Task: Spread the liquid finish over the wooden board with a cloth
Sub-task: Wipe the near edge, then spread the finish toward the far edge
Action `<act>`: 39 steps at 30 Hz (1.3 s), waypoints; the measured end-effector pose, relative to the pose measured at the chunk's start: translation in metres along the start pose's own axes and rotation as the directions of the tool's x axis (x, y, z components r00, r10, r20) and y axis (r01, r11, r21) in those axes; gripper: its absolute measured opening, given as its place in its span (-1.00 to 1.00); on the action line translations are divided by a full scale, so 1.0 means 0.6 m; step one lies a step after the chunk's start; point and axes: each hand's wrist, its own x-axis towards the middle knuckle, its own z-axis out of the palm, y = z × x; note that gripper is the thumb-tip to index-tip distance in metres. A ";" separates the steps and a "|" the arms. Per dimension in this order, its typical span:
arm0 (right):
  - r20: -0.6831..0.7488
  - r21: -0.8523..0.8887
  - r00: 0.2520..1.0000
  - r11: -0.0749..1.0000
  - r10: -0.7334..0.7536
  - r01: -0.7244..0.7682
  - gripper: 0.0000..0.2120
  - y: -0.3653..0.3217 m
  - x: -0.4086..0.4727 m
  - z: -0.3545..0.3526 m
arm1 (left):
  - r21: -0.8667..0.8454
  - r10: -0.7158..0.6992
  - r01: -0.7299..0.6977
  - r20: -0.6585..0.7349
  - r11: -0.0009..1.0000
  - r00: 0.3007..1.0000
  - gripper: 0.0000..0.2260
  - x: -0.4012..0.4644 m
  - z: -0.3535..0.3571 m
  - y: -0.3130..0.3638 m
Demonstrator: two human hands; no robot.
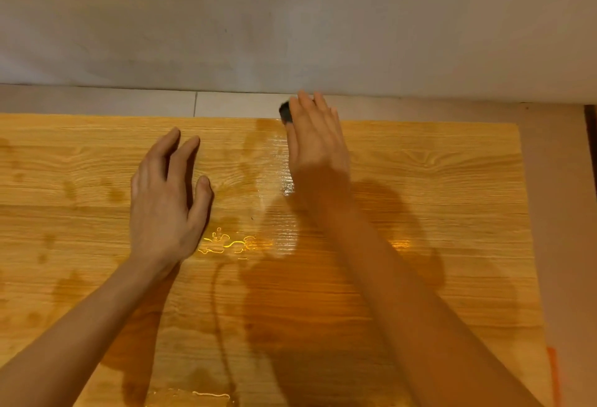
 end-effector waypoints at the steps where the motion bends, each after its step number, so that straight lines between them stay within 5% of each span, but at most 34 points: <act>1: -0.039 0.023 0.999 1.000 0.015 -0.014 -0.64 0.000 0.013 0.004 | 0.000 0.000 0.000 -0.001 1.000 1.000 -0.50 -0.001 0.000 0.000; 9: 0.174 0.005 0.963 0.978 -0.207 0.210 -0.49 -0.015 -0.174 -0.047 | 0.009 0.005 -0.005 -0.014 1.000 1.000 -0.50 -0.007 0.003 0.001; 15: 0.122 -0.012 0.992 1.000 -0.022 0.023 -0.63 -0.028 0.034 0.021 | 0.005 -0.002 0.002 -0.017 1.000 1.000 -0.51 -0.001 0.002 -0.001; 18: 0.073 -0.043 0.990 0.991 -0.122 0.125 -0.60 -0.022 -0.013 0.006 | -0.002 -0.004 0.004 -0.015 1.000 1.000 -0.51 -0.005 0.001 0.000; 22: 0.189 -0.035 0.958 0.973 -0.217 0.228 -0.56 0.001 -0.164 -0.052 | -0.005 -0.005 0.005 -0.016 1.000 1.000 -0.50 -0.006 0.001 0.001; 25: 0.201 -0.094 0.961 0.973 -0.189 0.211 -0.48 0.013 -0.112 -0.046 | -0.012 -0.011 0.010 -0.012 1.000 1.000 -0.50 -0.002 0.000 0.002; 30: -0.052 -0.090 0.998 0.996 -0.026 0.021 -0.63 0.021 0.006 -0.008 | -0.006 -0.008 0.008 -0.014 1.000 1.000 -0.50 -0.002 -0.001 0.001; 35: 0.176 -0.074 0.982 0.994 -0.068 0.082 -0.48 0.040 -0.125 -0.077 | -0.007 -0.013 0.013 -0.012 1.000 1.000 -0.51 -0.008 0.000 0.002; 39: 0.126 -0.124 0.991 0.991 -0.042 0.057 -0.54 0.051 -0.062 -0.063 | -0.008 -0.018 0.018 -0.011 1.000 1.000 -0.51 -0.001 0.000 0.000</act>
